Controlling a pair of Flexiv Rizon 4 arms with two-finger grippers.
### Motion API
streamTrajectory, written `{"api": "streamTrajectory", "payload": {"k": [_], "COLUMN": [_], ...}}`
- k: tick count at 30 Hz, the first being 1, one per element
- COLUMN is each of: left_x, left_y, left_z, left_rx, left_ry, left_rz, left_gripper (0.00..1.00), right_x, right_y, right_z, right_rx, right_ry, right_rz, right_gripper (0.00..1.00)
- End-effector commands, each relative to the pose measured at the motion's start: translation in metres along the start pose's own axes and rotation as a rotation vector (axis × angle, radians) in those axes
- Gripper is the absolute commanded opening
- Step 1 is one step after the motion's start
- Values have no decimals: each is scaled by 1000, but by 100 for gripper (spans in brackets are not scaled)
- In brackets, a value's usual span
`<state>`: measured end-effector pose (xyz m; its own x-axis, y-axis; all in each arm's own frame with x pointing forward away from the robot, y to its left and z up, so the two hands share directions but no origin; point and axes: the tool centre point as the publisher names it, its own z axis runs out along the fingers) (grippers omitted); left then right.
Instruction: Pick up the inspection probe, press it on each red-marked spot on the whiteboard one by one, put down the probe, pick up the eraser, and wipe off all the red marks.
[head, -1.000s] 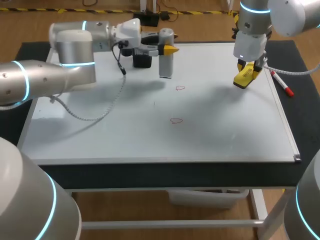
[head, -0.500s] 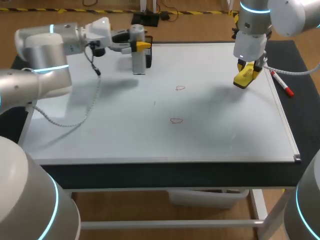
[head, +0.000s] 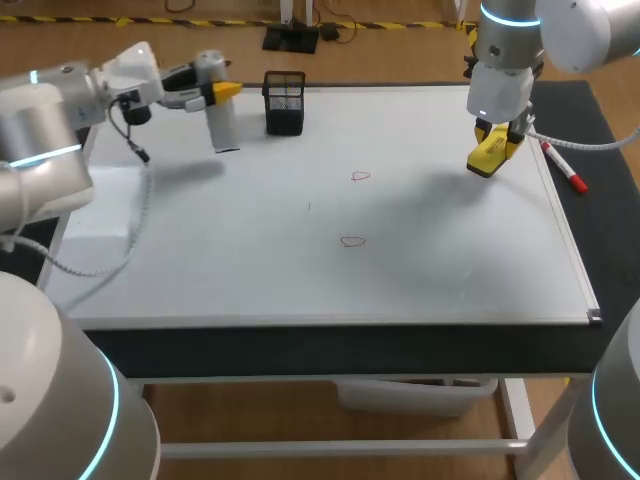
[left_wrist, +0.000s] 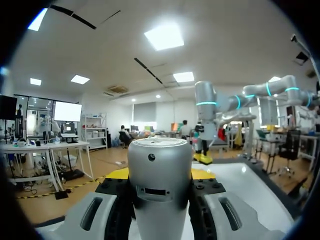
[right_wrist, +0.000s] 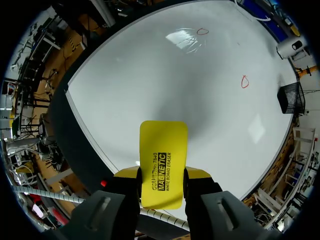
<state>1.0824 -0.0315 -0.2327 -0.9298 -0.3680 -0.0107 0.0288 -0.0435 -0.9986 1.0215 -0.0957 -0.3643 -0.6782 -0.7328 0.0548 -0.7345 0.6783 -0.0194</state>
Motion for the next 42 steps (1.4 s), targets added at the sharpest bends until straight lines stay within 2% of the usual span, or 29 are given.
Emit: {"api": "streamTrajectory", "payload": {"k": [1, 10, 20, 29, 42], "left_x": [6, -5, -4, -4, -4], "left_y": [-5, -5, -7, -7, -7], "left_z": [-28, -58, -62, -62, -62], "left_rx": [-18, -33, -22, -22, -22], "left_ry": [-71, -124, -129, -129, -129], "left_rz": [5, 14, 14, 14, 14], "left_gripper": [0, 0, 0, 0, 0], "right_x": [0, 0, -3, -35, -97], "right_y": [-1, -1, 0, 22, 74], "right_z": [-1, -1, -2, -2, -1], "right_rx": [2, 2, 2, 7, 29], "right_ry": [4, 4, 4, 0, 5], "right_rz": [-1, -1, -13, -131, -326], "right_gripper": [0, 0, 0, 0, 0]}}
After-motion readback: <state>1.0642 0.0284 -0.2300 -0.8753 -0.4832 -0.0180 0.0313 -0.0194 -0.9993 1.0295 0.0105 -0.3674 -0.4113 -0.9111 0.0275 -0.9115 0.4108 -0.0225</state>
